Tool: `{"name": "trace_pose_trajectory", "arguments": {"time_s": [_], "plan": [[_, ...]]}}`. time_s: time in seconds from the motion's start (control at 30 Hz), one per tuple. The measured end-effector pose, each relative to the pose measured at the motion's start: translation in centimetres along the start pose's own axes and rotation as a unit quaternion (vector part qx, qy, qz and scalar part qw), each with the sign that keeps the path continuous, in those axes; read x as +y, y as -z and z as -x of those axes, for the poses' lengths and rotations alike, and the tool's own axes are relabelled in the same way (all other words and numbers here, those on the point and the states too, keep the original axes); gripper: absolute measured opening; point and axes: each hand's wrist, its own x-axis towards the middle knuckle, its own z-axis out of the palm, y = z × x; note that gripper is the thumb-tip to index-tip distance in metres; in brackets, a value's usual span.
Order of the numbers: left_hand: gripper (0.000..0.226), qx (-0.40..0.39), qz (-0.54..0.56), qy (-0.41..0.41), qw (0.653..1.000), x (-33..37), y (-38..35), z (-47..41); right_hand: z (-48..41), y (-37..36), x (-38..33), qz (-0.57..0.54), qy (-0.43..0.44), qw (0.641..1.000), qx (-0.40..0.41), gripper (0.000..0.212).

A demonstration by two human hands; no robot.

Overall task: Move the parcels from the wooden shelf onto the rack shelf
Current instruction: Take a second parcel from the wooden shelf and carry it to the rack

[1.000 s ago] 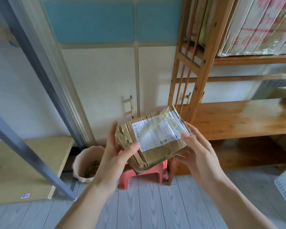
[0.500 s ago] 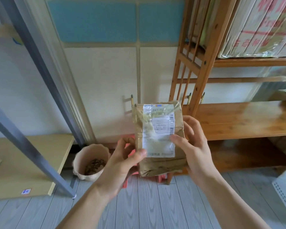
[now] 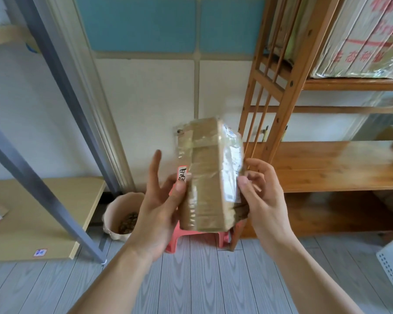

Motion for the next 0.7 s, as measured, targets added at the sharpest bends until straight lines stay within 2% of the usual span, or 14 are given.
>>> {"name": "trace_pose_trajectory", "arguments": {"time_s": [0.07, 0.17, 0.2, 0.33, 0.43, 0.5, 0.57, 0.63, 0.7], "plan": [[0.070, -0.023, 0.014, -0.015, 1.000, 0.3, -0.2, -0.1, 0.4, -0.3, -0.2, -0.039, -0.029, 0.998, -0.028, 0.017], [0.061, -0.065, -0.028, -0.023, 0.997, 0.1, -0.5, 0.1, 0.9, -0.7, 0.0, -0.058, -0.059, 0.992, -0.093, 0.059], [0.062, -0.074, -0.014, -0.014, 0.997, 0.2, -0.7, 0.3, 0.9, -0.8, -0.1, -0.077, -0.075, 0.988, -0.107, 0.063], [0.078, -0.057, -0.030, -0.009, 0.998, -0.2, -0.5, 0.3, 0.4, 0.1, -0.3, -0.104, -0.087, 0.978, -0.160, 0.059], [0.092, -0.053, -0.074, -0.029, 0.995, -0.2, 0.1, 0.0, -0.1, 1.0, -0.7, -0.065, -0.084, 0.965, -0.240, 0.055], [0.081, -0.074, -0.094, -0.038, 0.992, 0.0, 0.4, -0.2, 0.0, 1.3, -0.7, -0.037, -0.088, 0.967, -0.237, 0.052], [0.078, -0.092, -0.103, -0.027, 0.990, 0.6, 0.6, -0.5, 0.2, 1.0, -0.7, -0.037, -0.092, 0.976, -0.196, 0.052], [0.077, -0.116, -0.118, -0.005, 0.986, 1.3, 1.0, -0.6, 0.2, 0.7, -0.5, -0.032, -0.102, 0.980, -0.168, 0.072], [0.060, -0.113, -0.166, 0.002, 0.980, 1.5, 1.4, -0.6, -0.1, 0.4, -0.3, -0.056, -0.124, 0.977, -0.164, 0.086]]}}
